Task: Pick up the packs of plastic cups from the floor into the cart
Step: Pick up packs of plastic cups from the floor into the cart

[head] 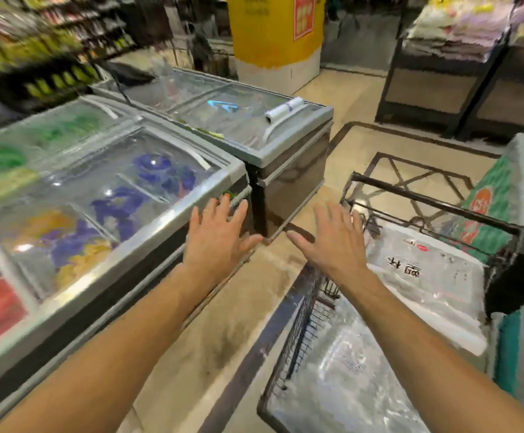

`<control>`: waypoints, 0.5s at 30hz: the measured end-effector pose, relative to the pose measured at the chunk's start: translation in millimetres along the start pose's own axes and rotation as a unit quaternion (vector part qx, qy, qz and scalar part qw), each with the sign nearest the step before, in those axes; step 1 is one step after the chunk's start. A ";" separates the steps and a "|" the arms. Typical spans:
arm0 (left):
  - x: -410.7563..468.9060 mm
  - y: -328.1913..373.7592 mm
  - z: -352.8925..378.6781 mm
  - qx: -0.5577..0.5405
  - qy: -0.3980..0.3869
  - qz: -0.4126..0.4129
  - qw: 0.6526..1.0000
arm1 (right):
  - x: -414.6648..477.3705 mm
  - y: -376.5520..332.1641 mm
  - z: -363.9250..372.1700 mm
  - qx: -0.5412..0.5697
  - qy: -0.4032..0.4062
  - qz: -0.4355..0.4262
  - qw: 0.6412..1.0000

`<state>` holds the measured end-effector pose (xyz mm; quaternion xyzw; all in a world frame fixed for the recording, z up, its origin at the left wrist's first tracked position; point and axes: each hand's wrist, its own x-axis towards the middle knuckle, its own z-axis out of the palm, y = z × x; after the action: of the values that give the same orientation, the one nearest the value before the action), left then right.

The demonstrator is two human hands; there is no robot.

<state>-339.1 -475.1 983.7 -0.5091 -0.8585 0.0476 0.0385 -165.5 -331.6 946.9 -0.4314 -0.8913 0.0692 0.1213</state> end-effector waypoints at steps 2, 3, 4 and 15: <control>-32.3 -50.2 -3.9 0.013 0.009 -0.034 0.999 | -5.3 -53.0 -2.2 -0.002 -0.006 -0.045 0.999; -53.9 -81.6 -2.9 0.004 0.016 -0.057 0.998 | -11.6 -87.9 -1.8 -0.004 -0.004 -0.072 0.997; -67.1 -101.0 -1.4 -0.008 0.020 -0.069 0.997 | -15.6 -109.0 -0.4 -0.003 -0.001 -0.086 0.996; -306.8 -329.9 76.9 -0.020 0.026 -0.257 0.966 | -125.1 -376.2 79.9 -0.002 -0.070 -0.276 0.959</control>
<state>-488.3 -905.1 941.9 -0.2726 -0.9601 0.0058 0.0614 -395.7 -664.0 936.3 -0.1629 -0.9820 0.0615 0.0727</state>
